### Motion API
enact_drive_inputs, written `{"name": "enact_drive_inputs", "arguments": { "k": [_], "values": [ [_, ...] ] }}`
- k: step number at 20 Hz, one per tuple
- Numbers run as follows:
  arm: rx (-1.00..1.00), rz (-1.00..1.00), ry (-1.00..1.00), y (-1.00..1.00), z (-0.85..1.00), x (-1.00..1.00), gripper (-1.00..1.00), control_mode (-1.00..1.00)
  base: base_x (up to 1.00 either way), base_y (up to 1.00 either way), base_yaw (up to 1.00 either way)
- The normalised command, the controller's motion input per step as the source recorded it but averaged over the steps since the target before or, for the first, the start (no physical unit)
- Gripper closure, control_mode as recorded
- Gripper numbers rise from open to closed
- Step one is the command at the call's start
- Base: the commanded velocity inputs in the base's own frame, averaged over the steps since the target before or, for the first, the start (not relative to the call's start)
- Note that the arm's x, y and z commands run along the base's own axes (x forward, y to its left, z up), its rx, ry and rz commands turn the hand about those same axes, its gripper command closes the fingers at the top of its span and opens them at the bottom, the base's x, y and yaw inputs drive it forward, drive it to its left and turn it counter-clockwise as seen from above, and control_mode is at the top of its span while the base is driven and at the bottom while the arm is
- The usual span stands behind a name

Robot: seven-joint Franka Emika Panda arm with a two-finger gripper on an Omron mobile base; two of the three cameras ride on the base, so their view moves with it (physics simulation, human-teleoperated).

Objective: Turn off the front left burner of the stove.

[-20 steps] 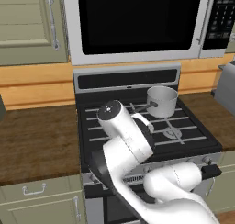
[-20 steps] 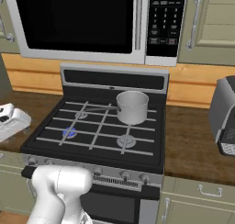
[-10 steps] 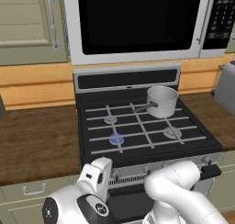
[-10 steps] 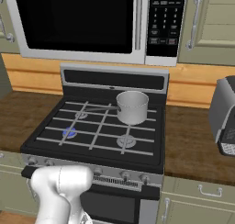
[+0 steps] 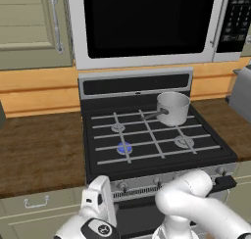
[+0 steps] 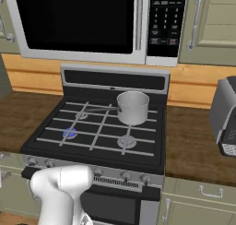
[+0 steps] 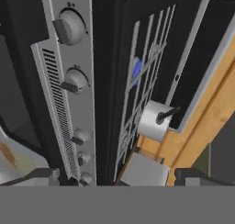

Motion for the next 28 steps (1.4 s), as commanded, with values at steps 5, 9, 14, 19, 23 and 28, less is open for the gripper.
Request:
{"name": "enact_drive_inputs", "arguments": {
  "k": [5, 9, 14, 19, 23, 28],
  "values": [
    [-0.14, 0.10, 0.00, 0.08, -0.58, 0.30, -1.00, -1.00, 0.00, 0.00, 0.00],
    [-0.12, 0.10, -0.02, 0.11, -0.50, 0.36, -1.00, -1.00, 0.00, 0.00, 0.00],
    [-0.08, 0.07, 0.00, 0.24, -0.47, 0.40, -1.00, -1.00, 0.00, 0.00, 0.00],
    [-0.05, 0.05, 0.00, 0.46, -0.53, 0.36, -1.00, -1.00, 0.00, 0.00, 0.00],
    [0.00, 0.01, 0.00, 0.31, -0.21, 0.32, -1.00, -1.00, 0.00, 0.00, 0.00],
    [0.00, 0.02, 0.00, 0.22, -0.39, 0.35, -1.00, -1.00, 0.00, 0.00, 0.00]
  ]
}}
